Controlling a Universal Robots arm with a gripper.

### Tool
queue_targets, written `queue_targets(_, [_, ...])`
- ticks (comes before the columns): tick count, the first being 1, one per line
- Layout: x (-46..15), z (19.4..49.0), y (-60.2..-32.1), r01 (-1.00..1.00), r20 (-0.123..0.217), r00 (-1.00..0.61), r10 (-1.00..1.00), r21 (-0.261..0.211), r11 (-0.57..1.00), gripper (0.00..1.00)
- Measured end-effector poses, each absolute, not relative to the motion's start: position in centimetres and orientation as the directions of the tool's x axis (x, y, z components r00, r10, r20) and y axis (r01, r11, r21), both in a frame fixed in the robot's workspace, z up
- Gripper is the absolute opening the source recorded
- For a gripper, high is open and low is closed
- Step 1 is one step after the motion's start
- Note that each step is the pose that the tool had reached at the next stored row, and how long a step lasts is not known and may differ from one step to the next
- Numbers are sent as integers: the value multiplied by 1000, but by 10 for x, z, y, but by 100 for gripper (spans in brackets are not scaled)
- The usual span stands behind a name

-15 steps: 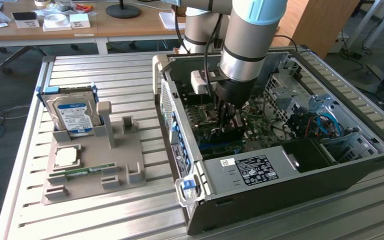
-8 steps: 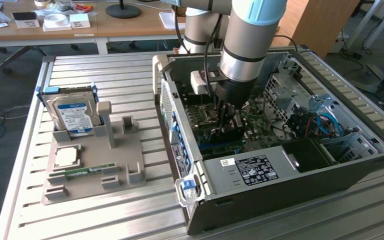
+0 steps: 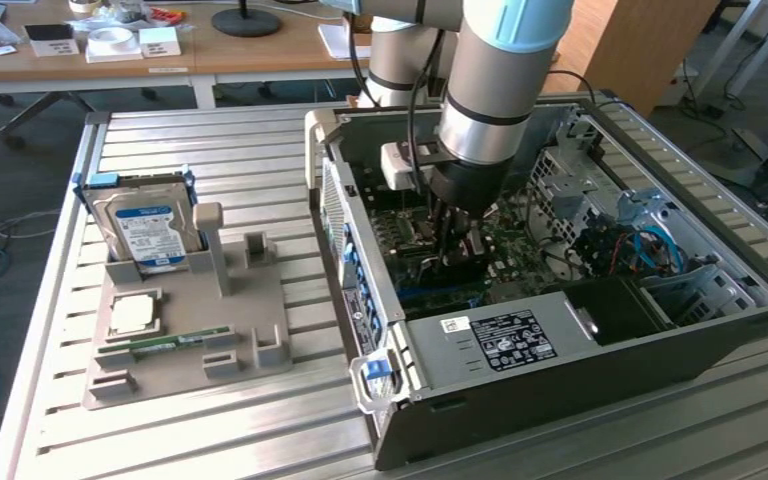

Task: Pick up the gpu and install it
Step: 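Insert the gpu into the slot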

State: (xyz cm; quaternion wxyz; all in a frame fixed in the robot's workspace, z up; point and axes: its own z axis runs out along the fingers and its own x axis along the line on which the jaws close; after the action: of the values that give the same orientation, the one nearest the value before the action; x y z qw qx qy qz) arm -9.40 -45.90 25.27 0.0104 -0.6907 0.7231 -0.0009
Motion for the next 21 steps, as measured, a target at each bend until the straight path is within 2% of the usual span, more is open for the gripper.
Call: queue_targets(21, [-94,250,-459,-999,-14,-46,-999,-16,46,26])
